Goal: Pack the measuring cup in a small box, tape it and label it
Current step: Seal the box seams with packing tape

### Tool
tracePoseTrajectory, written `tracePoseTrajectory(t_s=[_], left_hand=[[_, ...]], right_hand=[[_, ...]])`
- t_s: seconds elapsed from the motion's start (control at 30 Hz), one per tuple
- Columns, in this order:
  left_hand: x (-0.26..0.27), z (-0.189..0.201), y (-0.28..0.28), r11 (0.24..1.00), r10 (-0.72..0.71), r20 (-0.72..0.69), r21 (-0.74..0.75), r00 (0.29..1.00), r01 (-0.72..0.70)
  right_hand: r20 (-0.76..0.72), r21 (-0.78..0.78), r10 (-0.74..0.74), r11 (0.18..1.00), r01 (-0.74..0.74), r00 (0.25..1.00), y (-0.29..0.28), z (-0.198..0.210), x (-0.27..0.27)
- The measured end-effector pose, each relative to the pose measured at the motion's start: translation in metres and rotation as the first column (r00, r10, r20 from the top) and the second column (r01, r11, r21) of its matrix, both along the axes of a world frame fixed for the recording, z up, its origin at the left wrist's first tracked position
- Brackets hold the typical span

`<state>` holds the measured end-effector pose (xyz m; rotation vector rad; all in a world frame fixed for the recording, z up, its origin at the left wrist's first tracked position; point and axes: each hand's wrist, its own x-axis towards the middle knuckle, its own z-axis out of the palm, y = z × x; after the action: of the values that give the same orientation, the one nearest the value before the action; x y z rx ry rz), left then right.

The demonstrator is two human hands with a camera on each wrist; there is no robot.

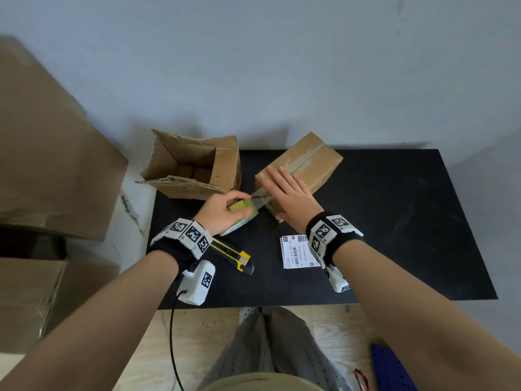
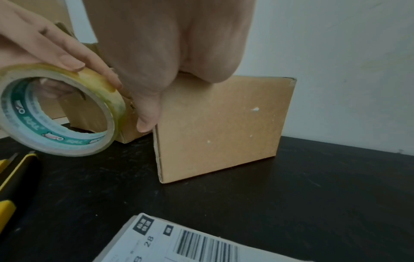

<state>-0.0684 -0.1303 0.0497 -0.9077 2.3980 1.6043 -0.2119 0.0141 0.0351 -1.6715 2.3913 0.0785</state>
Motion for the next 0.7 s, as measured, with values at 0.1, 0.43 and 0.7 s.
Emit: tracePoseTrajectory(t_s=[0.1, 0.43, 0.7], left_hand=[[0.007, 0.002, -0.003, 0.998, 0.028, -0.008, 0.06, 1.0, -0.028], [0.02, -0.004, -0.015, 0.992, 0.085, -0.058, 0.099, 0.995, -0.079], [0.033, -0.012, -0.024, 0.991, -0.102, -0.038, 0.086, 0.994, 0.105]], right_hand=[[0.018, -0.007, -0.002, 1.0, 0.002, 1.0, -0.005, 0.001, 0.004], [0.058, -0.031, -0.092, 0.995, 0.094, 0.994, -0.015, 0.01, 0.023], [0.046, -0.261, -0.299, 0.917, 0.301, 0.953, 0.008, 0.017, 0.089]])
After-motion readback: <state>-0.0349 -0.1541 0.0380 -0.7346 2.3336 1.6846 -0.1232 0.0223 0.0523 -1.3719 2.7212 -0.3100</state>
